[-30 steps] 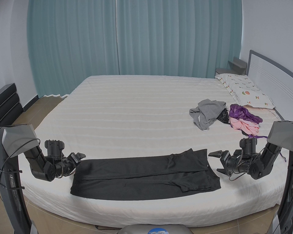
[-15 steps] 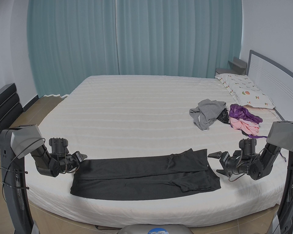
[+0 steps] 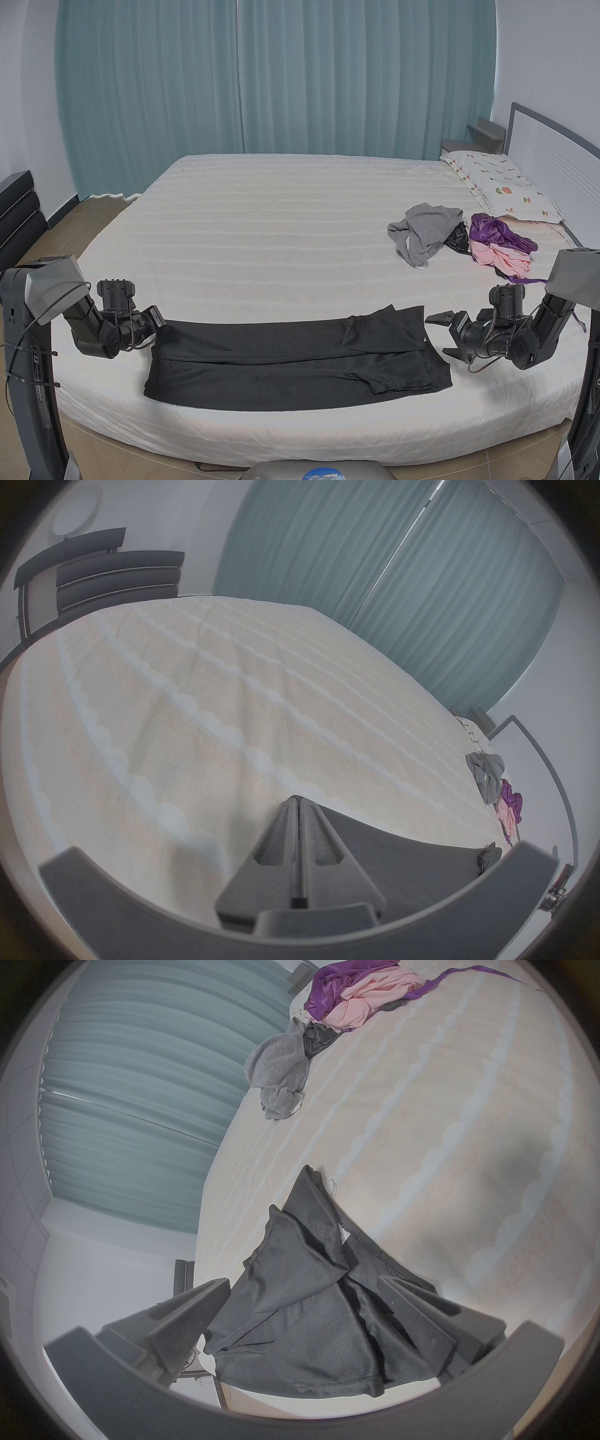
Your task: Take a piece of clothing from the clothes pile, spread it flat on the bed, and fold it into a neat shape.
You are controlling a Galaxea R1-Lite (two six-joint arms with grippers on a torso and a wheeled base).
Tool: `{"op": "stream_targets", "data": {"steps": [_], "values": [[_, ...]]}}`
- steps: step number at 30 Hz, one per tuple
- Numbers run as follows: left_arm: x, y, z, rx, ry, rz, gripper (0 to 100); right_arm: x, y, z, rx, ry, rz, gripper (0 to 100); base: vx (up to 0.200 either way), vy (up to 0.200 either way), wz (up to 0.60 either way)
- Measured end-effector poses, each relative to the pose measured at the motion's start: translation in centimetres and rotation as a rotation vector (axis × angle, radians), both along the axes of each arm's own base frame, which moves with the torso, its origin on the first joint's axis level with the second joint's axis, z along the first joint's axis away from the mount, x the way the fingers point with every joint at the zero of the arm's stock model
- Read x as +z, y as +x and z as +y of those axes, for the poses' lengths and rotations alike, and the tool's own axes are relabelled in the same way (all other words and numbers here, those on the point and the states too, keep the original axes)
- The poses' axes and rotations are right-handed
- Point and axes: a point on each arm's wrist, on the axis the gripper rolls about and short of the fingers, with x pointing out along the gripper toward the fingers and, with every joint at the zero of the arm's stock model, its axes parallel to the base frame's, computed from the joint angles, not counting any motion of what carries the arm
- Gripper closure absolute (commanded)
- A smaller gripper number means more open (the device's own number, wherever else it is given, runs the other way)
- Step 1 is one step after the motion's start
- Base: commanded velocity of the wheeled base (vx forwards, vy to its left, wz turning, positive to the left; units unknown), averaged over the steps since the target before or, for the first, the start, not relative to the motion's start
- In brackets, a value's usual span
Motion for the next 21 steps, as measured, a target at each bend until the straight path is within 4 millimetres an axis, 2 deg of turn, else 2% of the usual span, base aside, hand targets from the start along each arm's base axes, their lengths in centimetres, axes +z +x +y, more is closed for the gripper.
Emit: {"op": "stream_targets", "data": {"steps": [12, 13, 21], "values": [[-0.56, 0.74, 0.59, 0.011, -0.010, -0.008, 100, -0.01, -0.01, 0.06, 0.002, 0.000, 0.000, 0, 0.000, 0.000, 0.00], [-0.66, 0.80, 0.60, 0.013, -0.015, -0.007, 0, -0.01, -0.01, 0.06, 0.002, 0.000, 0.000, 0, 0.000, 0.000, 0.00], [-0.94, 0.98, 0.66, 0.035, -0.048, -0.004, 0, -0.01, -0.01, 0.06, 0.001, 0.000, 0.001, 0, 0.000, 0.000, 0.00]]}}
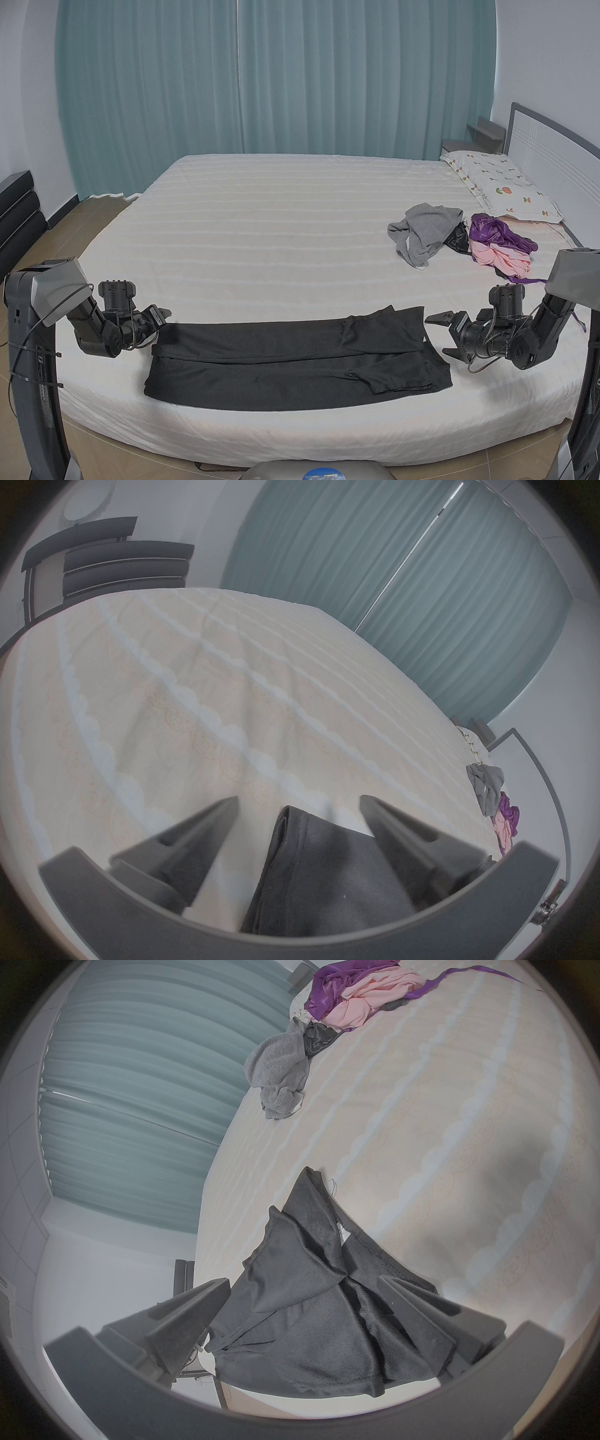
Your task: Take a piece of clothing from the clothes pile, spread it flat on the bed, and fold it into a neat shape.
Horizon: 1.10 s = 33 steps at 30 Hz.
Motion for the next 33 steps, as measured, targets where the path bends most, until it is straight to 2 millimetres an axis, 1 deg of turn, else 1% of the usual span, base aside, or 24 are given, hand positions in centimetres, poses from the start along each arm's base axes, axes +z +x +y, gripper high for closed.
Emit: {"op": "stream_targets", "data": {"steps": [4, 7, 12, 15, 19, 26, 33], "values": [[0.1, -0.4, 0.0, 0.015, -0.027, 0.008, 0, 0.0, 0.0, 0.0, 0.000, 0.000, 0.000, 0, 0.000, 0.000, 0.00], [0.3, -1.5, -0.2, 0.004, -0.053, 0.031, 0, 0.0, 0.0, 0.0, 0.000, 0.000, 0.000, 0, 0.000, 0.000, 0.00], [1.3, -3.9, -1.1, -0.113, -0.146, 0.061, 0, 0.0, 0.0, 0.0, 0.000, 0.000, 0.001, 0, 0.000, 0.000, 0.00], [2.0, -4.9, -1.5, -0.177, -0.133, 0.062, 0, 0.0, 0.0, 0.0, 0.000, -0.001, 0.001, 0, 0.000, 0.000, 0.00], [2.2, -5.4, -1.8, -0.240, -0.054, 0.059, 0, 0.0, 0.0, 0.0, 0.002, -0.002, 0.000, 0, 0.000, 0.000, 0.00], [1.4, -5.7, -1.8, -0.242, 0.046, 0.087, 0, 0.0, 0.0, 0.0, 0.006, -0.005, -0.001, 0, 0.000, 0.000, 0.00], [0.6, -5.9, -2.2, -0.255, 0.058, 0.113, 0, -0.1, -0.1, 0.1, 0.007, -0.006, 0.001, 0, 0.000, 0.000, 0.00]]}}
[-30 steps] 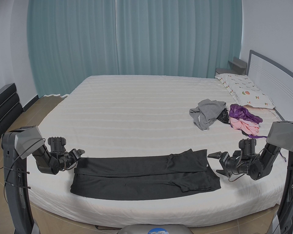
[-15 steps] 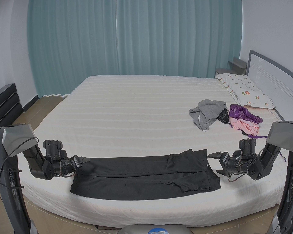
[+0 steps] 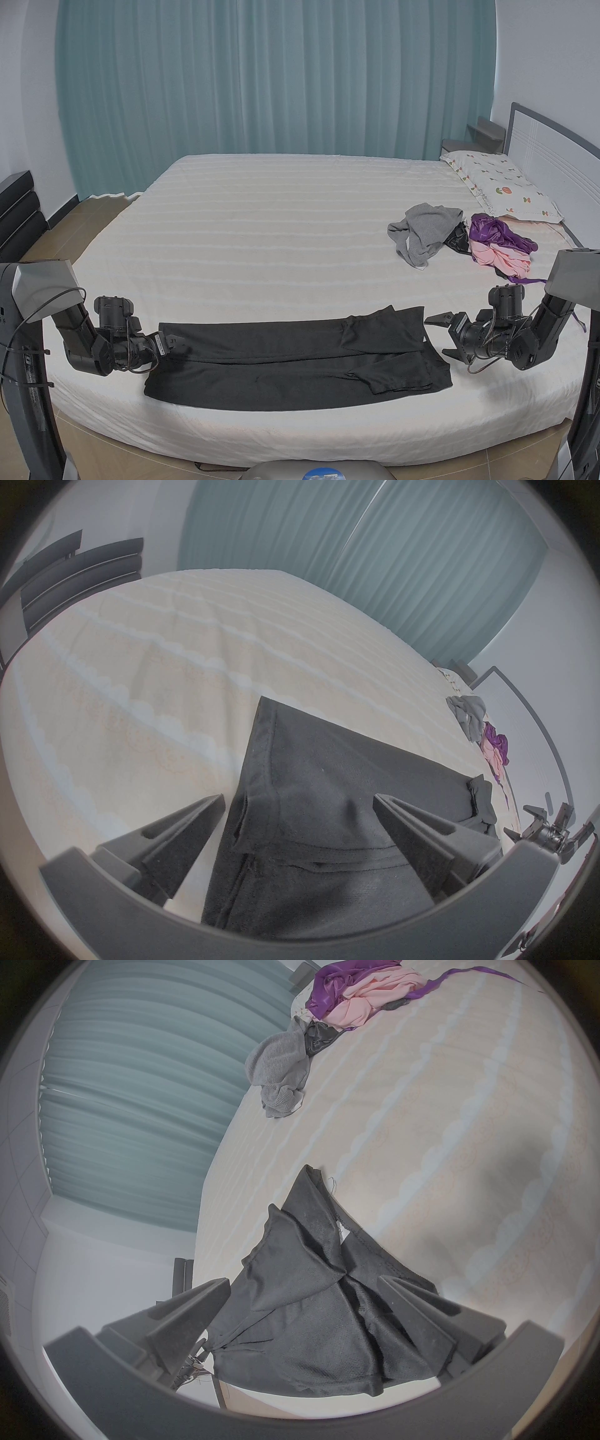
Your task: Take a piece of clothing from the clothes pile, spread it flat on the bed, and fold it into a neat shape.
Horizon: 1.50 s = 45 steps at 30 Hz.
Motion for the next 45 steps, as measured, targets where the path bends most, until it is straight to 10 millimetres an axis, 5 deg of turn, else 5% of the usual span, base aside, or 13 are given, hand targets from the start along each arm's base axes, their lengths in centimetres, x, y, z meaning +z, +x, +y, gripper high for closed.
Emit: {"op": "stream_targets", "data": {"steps": [7, 8, 36, 45], "values": [[-0.45, -0.09, -0.32, -0.013, 0.004, 0.013, 0, 0.00, 0.00, 0.01, 0.000, 0.000, 0.000, 0, 0.000, 0.000, 0.00], [-0.50, -0.10, -0.36, -0.015, 0.005, 0.014, 100, -0.01, -0.01, 0.01, 0.001, 0.000, 0.000, 0, 0.000, 0.000, 0.00], [-0.83, -0.97, -0.36, 0.008, -0.018, 0.025, 100, 0.02, 0.03, 0.03, 0.001, 0.003, 0.000, 0, 0.000, 0.000, 0.00], [-0.75, -0.88, -0.46, 0.022, -0.035, 0.022, 100, 0.00, -0.02, 0.21, 0.006, 0.001, 0.000, 0, -0.133, 0.000, 0.00]]}}
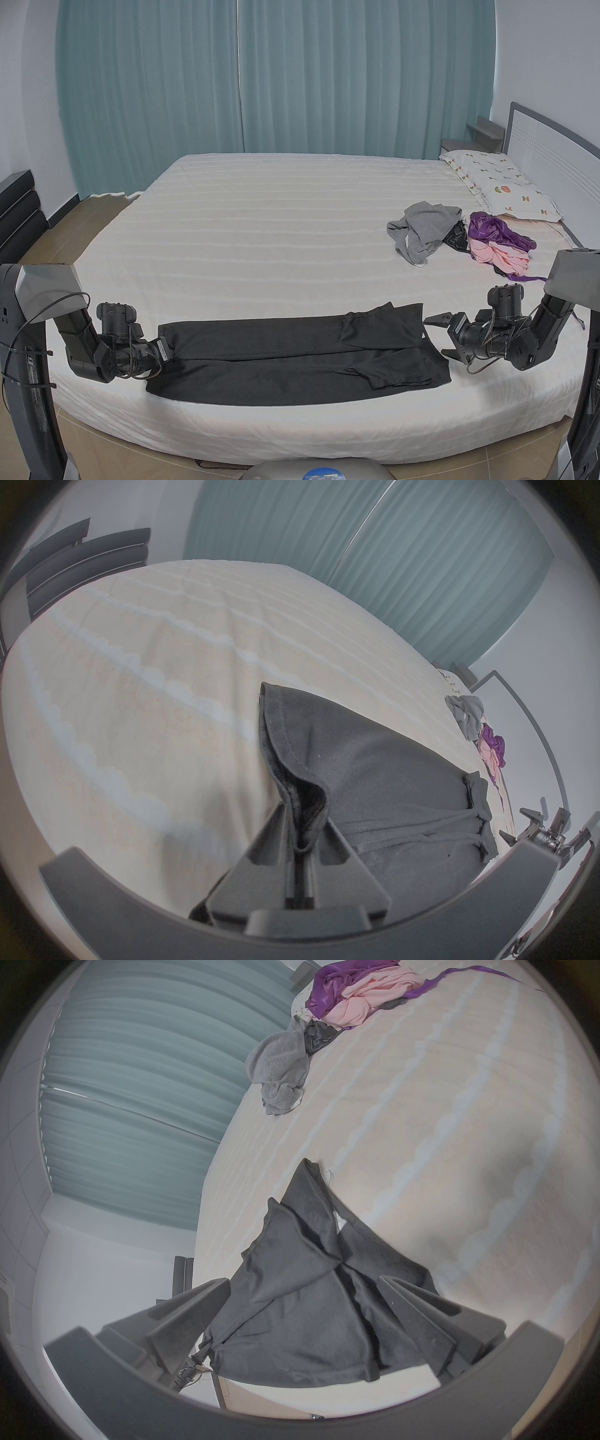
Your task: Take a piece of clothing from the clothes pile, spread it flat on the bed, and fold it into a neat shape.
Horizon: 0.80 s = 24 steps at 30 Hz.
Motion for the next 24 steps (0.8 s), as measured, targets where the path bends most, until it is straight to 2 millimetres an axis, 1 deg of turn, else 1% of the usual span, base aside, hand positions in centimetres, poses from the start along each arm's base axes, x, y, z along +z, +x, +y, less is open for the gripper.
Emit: {"op": "stream_targets", "data": {"steps": [5, 9, 19, 24], "values": [[0.2, 0.4, 0.0, 0.006, -0.004, -0.012, 100, 0.0, 0.0, 0.0, -0.001, -0.001, 0.001, 0, 0.000, 0.000, 0.00], [0.4, 0.7, -0.2, 0.039, -0.043, -0.016, 100, -0.1, 0.0, 0.0, 0.000, -0.001, 0.001, 0, 0.000, 0.000, 0.00], [1.0, 1.1, -0.9, 0.031, -0.057, -0.035, 100, -0.1, 0.0, 0.0, 0.000, 0.000, 0.001, 0, 0.000, -0.200, 0.00], [1.9, 1.0, -1.8, 0.036, -0.085, -0.048, 100, -0.1, 0.0, 0.0, -0.002, 0.000, 0.002, 0, 0.000, -0.200, 0.00]]}}
